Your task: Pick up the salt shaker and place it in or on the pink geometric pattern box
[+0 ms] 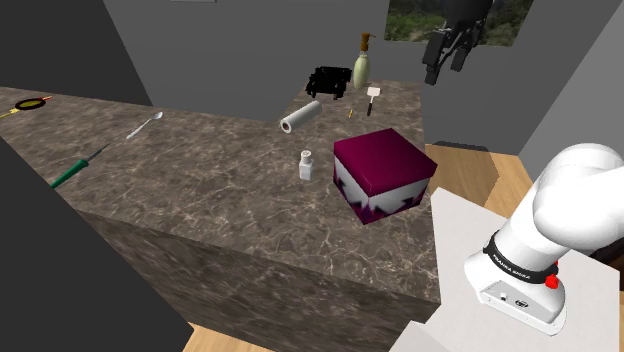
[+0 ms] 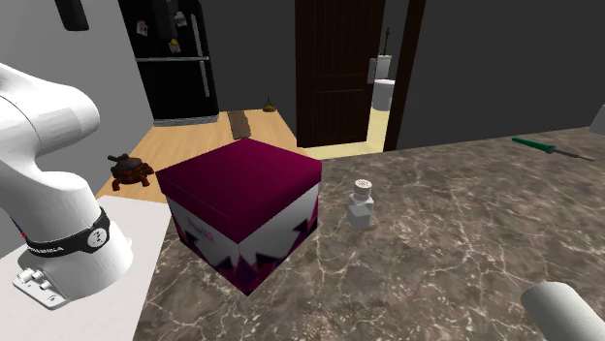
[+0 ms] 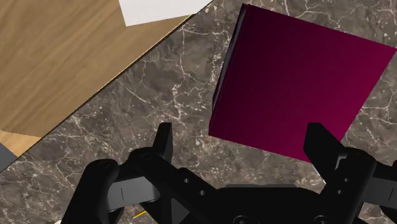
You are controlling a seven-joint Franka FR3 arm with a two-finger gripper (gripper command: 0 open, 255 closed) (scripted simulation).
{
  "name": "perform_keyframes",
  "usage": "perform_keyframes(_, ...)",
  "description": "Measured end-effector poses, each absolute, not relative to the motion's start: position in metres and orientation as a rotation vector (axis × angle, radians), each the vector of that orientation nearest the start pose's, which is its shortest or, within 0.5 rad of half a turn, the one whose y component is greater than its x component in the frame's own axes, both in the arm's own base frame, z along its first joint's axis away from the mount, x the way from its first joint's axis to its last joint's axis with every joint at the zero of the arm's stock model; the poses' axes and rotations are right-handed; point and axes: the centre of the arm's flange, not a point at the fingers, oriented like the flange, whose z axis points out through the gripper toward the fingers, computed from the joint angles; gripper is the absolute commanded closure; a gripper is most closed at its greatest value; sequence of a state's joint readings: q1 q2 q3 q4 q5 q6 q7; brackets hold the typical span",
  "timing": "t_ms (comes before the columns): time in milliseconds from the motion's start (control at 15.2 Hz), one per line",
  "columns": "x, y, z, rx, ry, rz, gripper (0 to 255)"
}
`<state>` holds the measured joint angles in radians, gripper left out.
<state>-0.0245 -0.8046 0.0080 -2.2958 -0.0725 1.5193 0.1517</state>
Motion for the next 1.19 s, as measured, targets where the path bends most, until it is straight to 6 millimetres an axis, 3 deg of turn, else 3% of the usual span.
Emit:
perform_keyframes(264, 0.315, 0.0, 0.604, -3.199, 0.295, -0.049, 0)
perform_keyframes(1188, 0.443, 0.08, 0.502, -3.159, 0.389, -0.028, 0)
